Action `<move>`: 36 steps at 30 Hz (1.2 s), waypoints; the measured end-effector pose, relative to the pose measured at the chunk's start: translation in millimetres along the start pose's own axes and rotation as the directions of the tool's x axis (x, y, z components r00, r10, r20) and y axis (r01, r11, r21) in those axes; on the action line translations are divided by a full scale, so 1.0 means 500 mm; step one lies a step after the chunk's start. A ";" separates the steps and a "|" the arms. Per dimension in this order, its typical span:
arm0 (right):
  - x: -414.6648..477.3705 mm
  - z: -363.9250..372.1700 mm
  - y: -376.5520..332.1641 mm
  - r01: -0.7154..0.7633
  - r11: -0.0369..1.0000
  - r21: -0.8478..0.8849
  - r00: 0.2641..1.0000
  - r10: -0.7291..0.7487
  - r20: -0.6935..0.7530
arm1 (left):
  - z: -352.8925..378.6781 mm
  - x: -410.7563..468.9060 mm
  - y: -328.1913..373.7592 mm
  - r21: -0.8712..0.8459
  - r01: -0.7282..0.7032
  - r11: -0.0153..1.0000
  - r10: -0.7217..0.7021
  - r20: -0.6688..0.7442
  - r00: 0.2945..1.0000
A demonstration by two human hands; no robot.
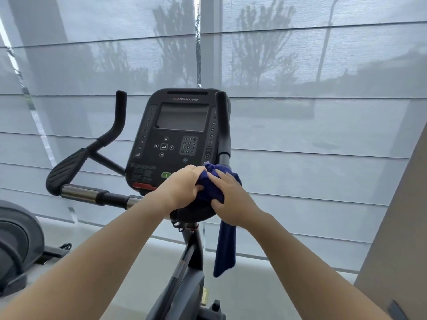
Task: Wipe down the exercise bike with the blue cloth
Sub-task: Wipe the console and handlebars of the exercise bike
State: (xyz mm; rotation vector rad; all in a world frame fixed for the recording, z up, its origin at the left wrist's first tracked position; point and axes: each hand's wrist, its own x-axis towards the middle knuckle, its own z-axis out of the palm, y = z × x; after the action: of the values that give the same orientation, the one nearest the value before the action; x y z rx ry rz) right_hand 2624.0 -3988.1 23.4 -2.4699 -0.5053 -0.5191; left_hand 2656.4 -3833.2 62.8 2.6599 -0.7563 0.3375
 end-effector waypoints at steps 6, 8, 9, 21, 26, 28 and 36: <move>-0.053 0.004 0.032 -0.084 0.995 0.058 0.995 0.087 -0.045 | 0.000 -0.051 -0.018 0.097 0.039 0.995 -0.032 -0.069 0.997; -0.055 0.007 0.034 -0.082 0.991 0.109 0.989 0.094 -0.110 | 0.002 -0.056 -0.016 0.093 0.010 0.996 0.000 -0.110 0.994; -0.054 0.004 0.035 -0.071 0.990 0.125 0.984 0.090 -0.154 | 0.001 -0.057 -0.014 0.078 0.003 0.997 0.007 -0.130 0.992; 0.017 -0.021 -0.043 0.080 0.997 0.015 0.967 -0.074 -0.243 | -0.019 -0.037 -0.024 0.113 -0.012 0.994 0.013 -0.001 1.000; -0.016 0.051 0.007 -0.027 0.984 -0.178 0.998 0.038 0.058 | 0.055 -0.044 -0.047 0.107 0.026 0.994 -0.037 0.101 0.994; -0.010 0.057 0.012 -0.023 0.979 -0.205 0.999 0.032 0.043 | 0.061 -0.033 -0.051 0.056 0.024 0.998 -0.029 0.087 0.996; 0.064 0.036 0.025 -0.052 0.991 -0.125 0.999 0.051 -0.017 | 0.060 0.028 -0.043 -0.073 0.088 0.993 -0.084 0.058 0.995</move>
State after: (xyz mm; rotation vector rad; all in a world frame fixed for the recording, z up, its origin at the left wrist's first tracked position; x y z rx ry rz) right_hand 2661.7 -3979.3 18.9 -2.5896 -0.4138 -0.5618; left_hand 2683.5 -3834.3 34.0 2.6302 -0.6552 0.2106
